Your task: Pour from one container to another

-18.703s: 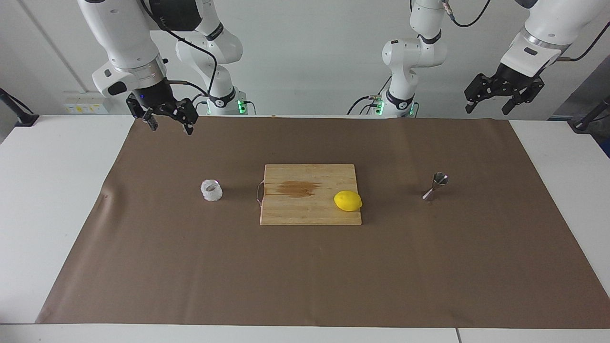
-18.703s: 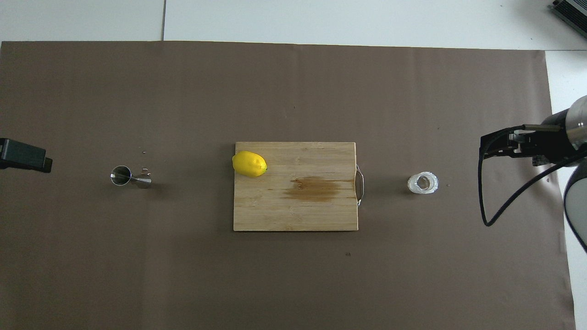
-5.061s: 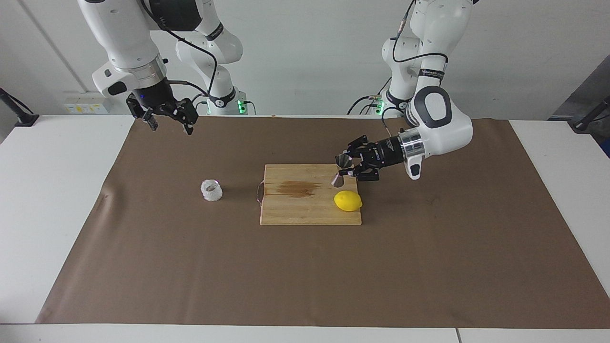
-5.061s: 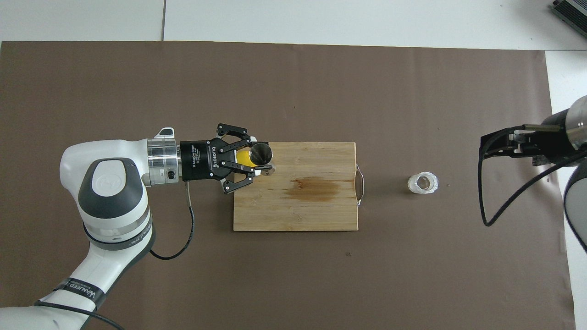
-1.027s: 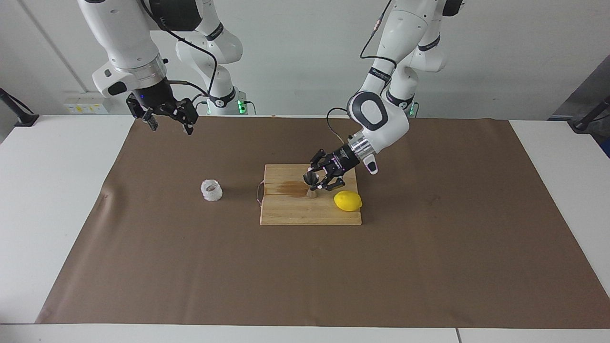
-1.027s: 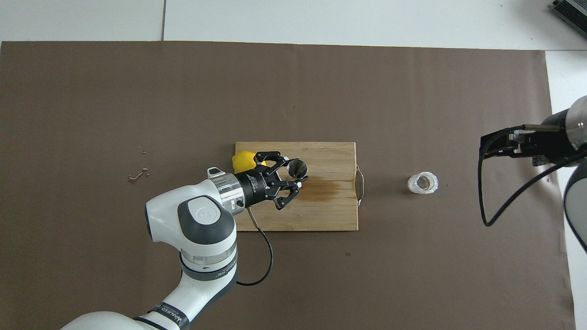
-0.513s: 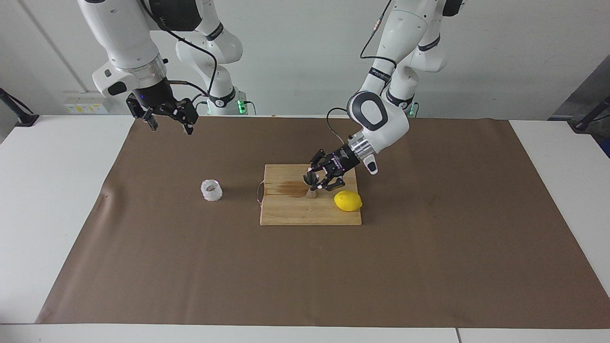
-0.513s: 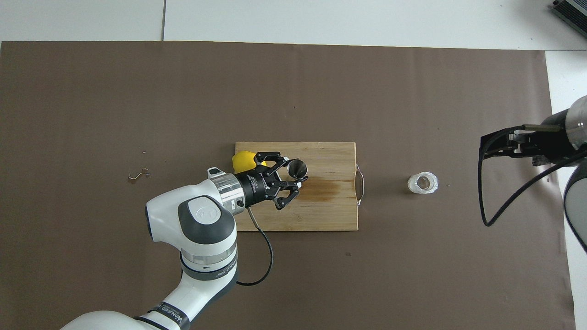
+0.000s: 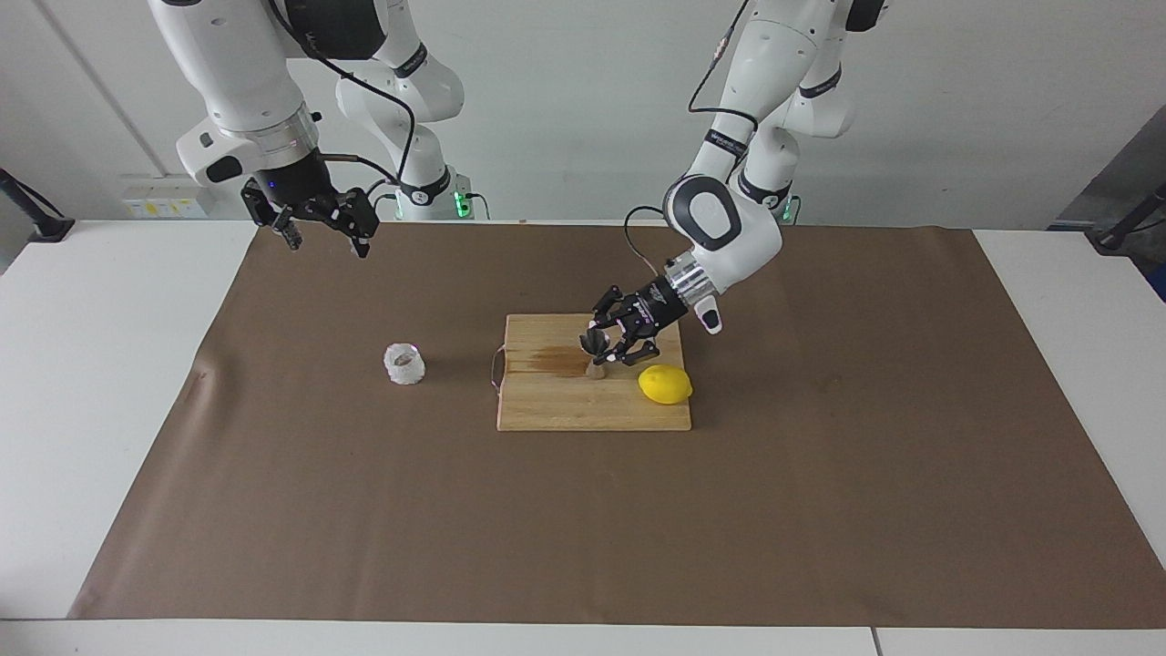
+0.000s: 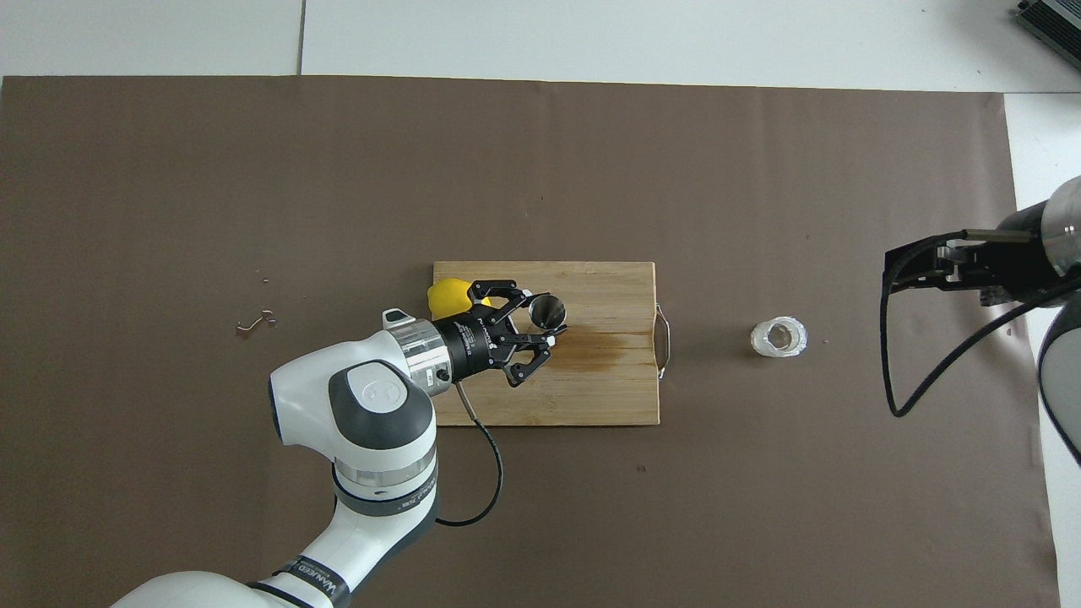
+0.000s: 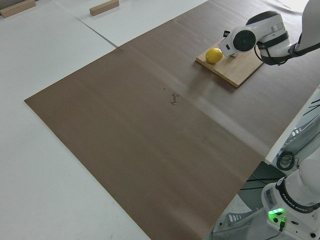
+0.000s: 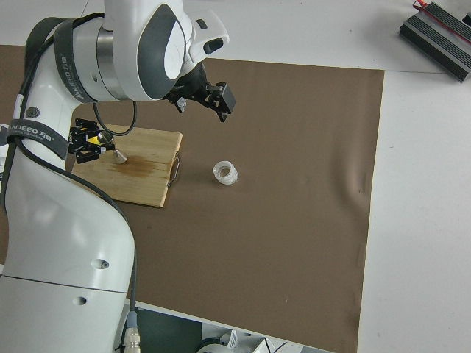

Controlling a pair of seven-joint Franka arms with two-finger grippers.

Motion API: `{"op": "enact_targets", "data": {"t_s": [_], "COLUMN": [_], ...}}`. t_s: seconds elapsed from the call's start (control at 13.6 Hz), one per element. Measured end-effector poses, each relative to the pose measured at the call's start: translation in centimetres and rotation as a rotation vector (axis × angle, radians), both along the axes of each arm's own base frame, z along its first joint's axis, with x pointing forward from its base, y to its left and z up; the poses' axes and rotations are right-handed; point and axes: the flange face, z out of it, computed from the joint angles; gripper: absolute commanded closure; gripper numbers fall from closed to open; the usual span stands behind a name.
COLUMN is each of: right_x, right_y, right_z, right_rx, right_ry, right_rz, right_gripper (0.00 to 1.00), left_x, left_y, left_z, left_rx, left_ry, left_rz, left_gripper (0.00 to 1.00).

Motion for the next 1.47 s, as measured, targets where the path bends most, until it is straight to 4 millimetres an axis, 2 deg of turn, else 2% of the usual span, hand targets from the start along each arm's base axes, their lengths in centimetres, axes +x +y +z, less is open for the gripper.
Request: {"op": "enact_targets", "data": {"t_s": [0.07, 0.15, 0.22, 0.29, 0.37, 1.1, 1.47], "right_x": [0.0, 0.0, 0.0, 0.0, 0.0, 0.0, 0.0], "right_y": [0.0, 0.0, 0.0, 0.0, 0.0, 0.0, 0.0], "right_z": [0.0, 0.0, 0.0, 0.0, 0.0, 0.0, 0.0], "right_rx": [0.000, 0.000, 0.000, 0.000, 0.000, 0.000, 0.000], "right_ry": [0.000, 0.000, 0.000, 0.000, 0.000, 0.000, 0.000], "right_rz": [0.000, 0.000, 0.000, 0.000, 0.000, 0.000, 0.000], "right_gripper": [0.00, 0.00, 0.00, 0.00, 0.00, 0.00, 0.00], "left_x": [0.0, 0.0, 0.0, 0.0, 0.0, 0.4, 1.3], "left_y": [0.0, 0.0, 0.0, 0.0, 0.0, -0.5, -0.2], "left_z": [0.0, 0.0, 0.0, 0.0, 0.1, 0.9, 2.9], "left_rx": [0.000, 0.000, 0.000, -0.001, -0.001, -0.004, -0.022], "left_ry": [0.000, 0.000, 0.000, -0.001, -0.001, -0.024, -0.060], "left_rz": [0.000, 0.000, 0.000, 0.000, 0.000, -0.013, -0.001], "left_gripper": [0.33, 0.25, 0.25, 0.20, 0.00, 0.00, 0.00]}}
